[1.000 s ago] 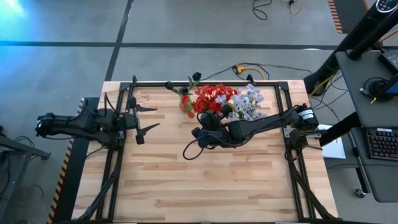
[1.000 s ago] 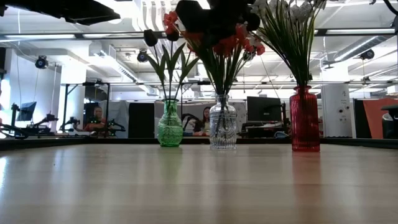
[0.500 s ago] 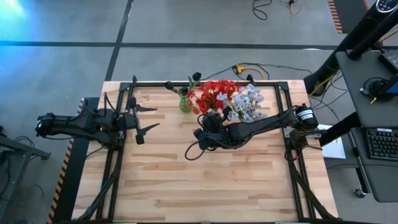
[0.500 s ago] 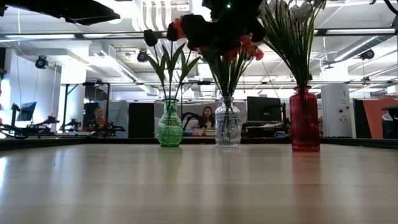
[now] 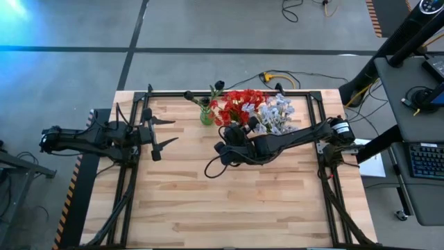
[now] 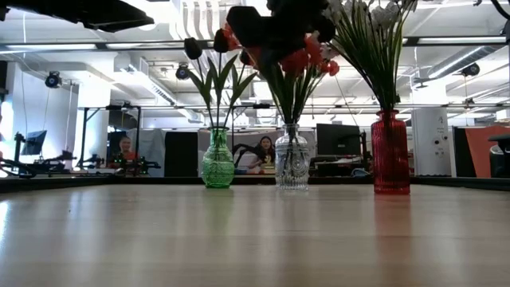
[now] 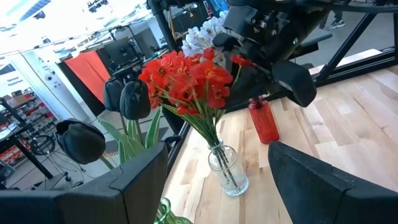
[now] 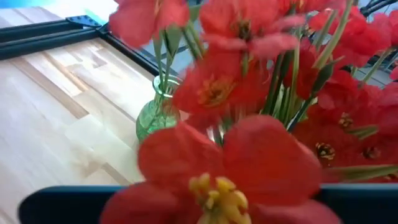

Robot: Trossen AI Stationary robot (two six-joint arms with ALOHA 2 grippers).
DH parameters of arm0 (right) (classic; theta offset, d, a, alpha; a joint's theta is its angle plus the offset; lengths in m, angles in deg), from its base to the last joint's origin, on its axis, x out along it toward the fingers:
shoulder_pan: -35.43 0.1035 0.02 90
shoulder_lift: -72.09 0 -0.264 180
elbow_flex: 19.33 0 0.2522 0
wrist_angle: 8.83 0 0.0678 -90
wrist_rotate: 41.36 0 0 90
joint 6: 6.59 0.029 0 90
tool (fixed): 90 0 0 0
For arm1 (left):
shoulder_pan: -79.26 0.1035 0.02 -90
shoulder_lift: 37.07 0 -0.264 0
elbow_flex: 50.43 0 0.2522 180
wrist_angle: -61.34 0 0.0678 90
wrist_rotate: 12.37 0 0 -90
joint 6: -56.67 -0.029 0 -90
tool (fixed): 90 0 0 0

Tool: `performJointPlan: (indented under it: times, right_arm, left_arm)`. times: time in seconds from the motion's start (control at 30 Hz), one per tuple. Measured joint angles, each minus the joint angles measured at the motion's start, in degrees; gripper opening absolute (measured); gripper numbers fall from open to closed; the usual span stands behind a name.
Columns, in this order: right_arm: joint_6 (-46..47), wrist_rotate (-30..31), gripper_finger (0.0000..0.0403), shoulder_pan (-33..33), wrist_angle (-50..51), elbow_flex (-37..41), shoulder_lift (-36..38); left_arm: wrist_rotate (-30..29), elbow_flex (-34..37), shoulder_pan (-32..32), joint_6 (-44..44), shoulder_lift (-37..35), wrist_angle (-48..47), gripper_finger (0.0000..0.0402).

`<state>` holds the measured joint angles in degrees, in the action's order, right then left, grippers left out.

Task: Sort flowers into vase by color
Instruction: Put the orange flowers into the transparent vase, then return to Home Position

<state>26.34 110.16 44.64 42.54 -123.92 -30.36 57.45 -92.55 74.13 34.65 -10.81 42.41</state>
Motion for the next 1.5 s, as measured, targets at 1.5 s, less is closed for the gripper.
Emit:
performJointPlan:
  times: [1.5]
  right_arm:
    - [0.52, -24.91, 0.0137, 5.89, 39.03, -33.44, 0.05]
  left_arm:
    - [-0.30, 0.00, -0.01, 3.12, 0.23, -0.04, 0.0260]
